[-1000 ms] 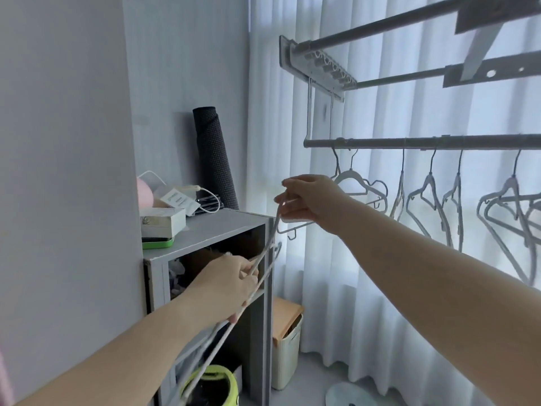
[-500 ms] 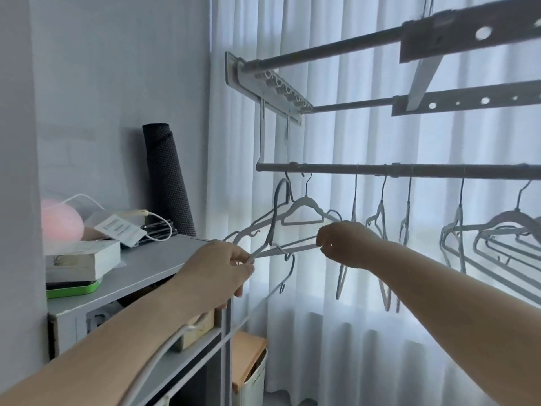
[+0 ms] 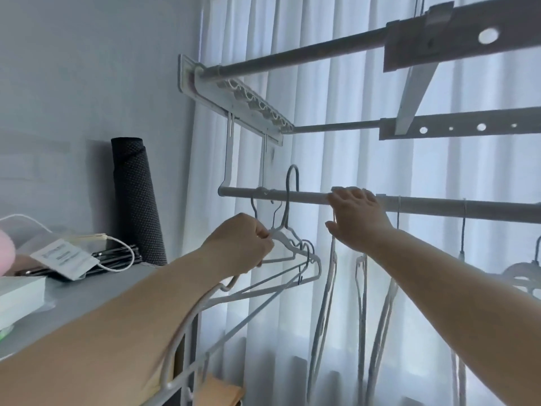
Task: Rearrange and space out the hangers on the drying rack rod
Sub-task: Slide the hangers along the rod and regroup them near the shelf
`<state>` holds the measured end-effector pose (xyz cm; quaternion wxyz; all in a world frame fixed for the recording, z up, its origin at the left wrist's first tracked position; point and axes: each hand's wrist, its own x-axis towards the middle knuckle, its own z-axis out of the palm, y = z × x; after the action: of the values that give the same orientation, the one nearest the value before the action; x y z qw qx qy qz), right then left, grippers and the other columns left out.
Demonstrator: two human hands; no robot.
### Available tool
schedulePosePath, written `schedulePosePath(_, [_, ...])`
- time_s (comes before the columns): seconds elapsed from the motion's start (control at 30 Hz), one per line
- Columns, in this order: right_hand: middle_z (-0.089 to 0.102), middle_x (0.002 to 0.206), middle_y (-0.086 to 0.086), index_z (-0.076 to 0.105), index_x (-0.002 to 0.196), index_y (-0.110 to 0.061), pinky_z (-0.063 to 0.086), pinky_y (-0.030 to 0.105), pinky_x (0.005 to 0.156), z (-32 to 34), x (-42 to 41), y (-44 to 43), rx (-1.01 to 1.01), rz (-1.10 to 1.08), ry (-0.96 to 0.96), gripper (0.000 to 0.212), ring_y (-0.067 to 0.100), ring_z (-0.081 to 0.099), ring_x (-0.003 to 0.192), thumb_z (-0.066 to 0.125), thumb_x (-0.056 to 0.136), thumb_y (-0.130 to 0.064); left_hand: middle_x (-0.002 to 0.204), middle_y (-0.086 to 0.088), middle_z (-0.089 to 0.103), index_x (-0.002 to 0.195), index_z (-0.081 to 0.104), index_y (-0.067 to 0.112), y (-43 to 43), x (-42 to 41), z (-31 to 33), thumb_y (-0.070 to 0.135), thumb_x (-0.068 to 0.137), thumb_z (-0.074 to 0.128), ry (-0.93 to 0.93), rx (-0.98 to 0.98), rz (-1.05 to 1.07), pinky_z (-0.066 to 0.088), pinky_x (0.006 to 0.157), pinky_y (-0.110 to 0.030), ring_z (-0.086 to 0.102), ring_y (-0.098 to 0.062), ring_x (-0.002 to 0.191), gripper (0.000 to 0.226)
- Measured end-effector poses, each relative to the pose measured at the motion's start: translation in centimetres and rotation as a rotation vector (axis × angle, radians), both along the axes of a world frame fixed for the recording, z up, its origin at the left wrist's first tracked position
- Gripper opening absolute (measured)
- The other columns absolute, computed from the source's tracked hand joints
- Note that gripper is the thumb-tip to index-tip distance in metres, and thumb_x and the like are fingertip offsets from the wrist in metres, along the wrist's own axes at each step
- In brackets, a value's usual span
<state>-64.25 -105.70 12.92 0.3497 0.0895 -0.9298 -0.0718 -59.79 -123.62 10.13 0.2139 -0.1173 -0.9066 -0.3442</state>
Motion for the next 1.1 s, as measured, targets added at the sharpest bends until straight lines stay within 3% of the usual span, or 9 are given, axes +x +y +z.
schedulePosePath(0.13, [0.043,0.140,0.002,0.036,0.135,-0.016,0.025,0.034,0.109,1.1,-1.4,1.1,0.024,0.007,-0.015,0.043,0.023,0.037,0.129,0.043,0.094,-0.026,0.055,0.003,0.054,0.072,0.060,0.020,2.3,-2.4,0.1,0.020,0.090,0.049,-0.012,-0.016,-0.007,0.043,0.053,-0.023,0.049,-0.018,0.056,0.021])
schedulePosePath(0.33, [0.045,0.134,0.004,0.040,0.131,-0.014,0.038,0.032,0.093,1.9,-1.7,2.2,0.053,0.057,-0.025,0.038,0.023,0.042,0.124,0.043,0.094,-0.023,0.054,0.002,0.053,0.095,0.066,0.009,4.2,-4.0,-0.8,0.017,0.091,0.048,-0.004,0.012,-0.011,0.040,0.047,-0.019,0.045,-0.011,0.044,0.020])
schedulePosePath(0.47, [0.045,0.131,0.005,0.041,0.129,-0.014,0.036,0.030,0.077,1.9,-2.2,2.5,0.042,0.068,-0.010,0.035,0.023,0.045,0.121,0.042,0.094,-0.020,0.053,0.004,0.054,0.090,0.066,0.012,5.0,-4.7,-1.4,0.019,0.090,0.048,-0.034,-0.026,-0.013,0.043,0.051,-0.021,0.045,-0.009,0.042,0.019])
schedulePosePath(0.6, [0.044,0.130,0.005,0.041,0.128,-0.014,0.034,0.029,0.076,1.7,-2.5,2.8,0.038,0.079,0.006,0.035,0.024,0.046,0.119,0.043,0.094,-0.018,0.053,0.008,0.055,0.087,0.059,0.019,5.0,-5.3,-2.3,0.022,0.090,0.048,-0.047,-0.082,-0.024,0.044,0.050,-0.019,0.047,-0.007,0.039,0.012])
schedulePosePath(0.67, [0.044,0.131,0.005,0.040,0.129,-0.014,0.034,0.028,0.076,1.7,-2.4,2.9,0.026,0.074,0.004,0.036,0.024,0.046,0.119,0.043,0.093,-0.017,0.056,0.011,0.055,0.076,0.055,0.024,4.7,-5.3,-2.5,0.032,0.092,0.046,-0.031,-0.082,-0.049,0.043,0.052,-0.020,0.050,-0.008,0.046,0.020])
schedulePosePath(0.77, [0.043,0.130,0.005,0.040,0.129,-0.014,0.034,0.028,0.077,1.7,-2.3,3.1,-0.003,0.051,-0.004,0.036,0.025,0.047,0.118,0.044,0.093,-0.016,0.067,0.015,0.052,0.063,0.049,0.029,4.0,-5.1,-2.5,0.039,0.093,0.041,0.079,-0.064,-0.042,0.038,0.061,-0.021,0.051,-0.014,0.073,0.033])
schedulePosePath(0.83, [0.043,0.130,0.006,0.040,0.128,-0.013,0.033,0.027,0.078,1.5,-2.2,3.0,-0.019,0.036,-0.006,0.036,0.026,0.048,0.116,0.044,0.092,-0.014,0.095,0.008,0.061,0.086,0.061,0.025,3.1,-5.1,-2.5,0.036,0.094,0.040,0.203,-0.065,0.039,0.040,0.074,-0.022,0.052,-0.015,0.096,0.025])
schedulePosePath(0.93, [0.043,0.130,0.007,0.041,0.127,-0.013,0.031,0.028,0.079,1.5,-2.1,2.5,-0.044,0.017,-0.009,0.036,0.027,0.048,0.115,0.043,0.091,-0.012,0.130,0.004,0.049,0.125,0.049,0.021,1.4,-5.6,-3.0,0.036,0.093,0.043,0.176,-0.199,0.156,0.038,0.095,-0.030,0.044,-0.017,0.121,0.036])
schedulePosePath(1.1, [0.041,0.133,0.007,0.040,0.129,-0.014,0.034,0.030,0.086,1.5,-1.6,2.0,-0.045,-0.016,-0.018,0.038,0.028,0.046,0.117,0.044,0.091,-0.014,0.121,0.000,0.058,0.129,0.041,0.018,0.3,-6.3,-4.4,0.031,0.092,0.045,-0.038,-0.415,0.219,0.044,0.086,-0.030,0.055,-0.022,0.110,0.040])
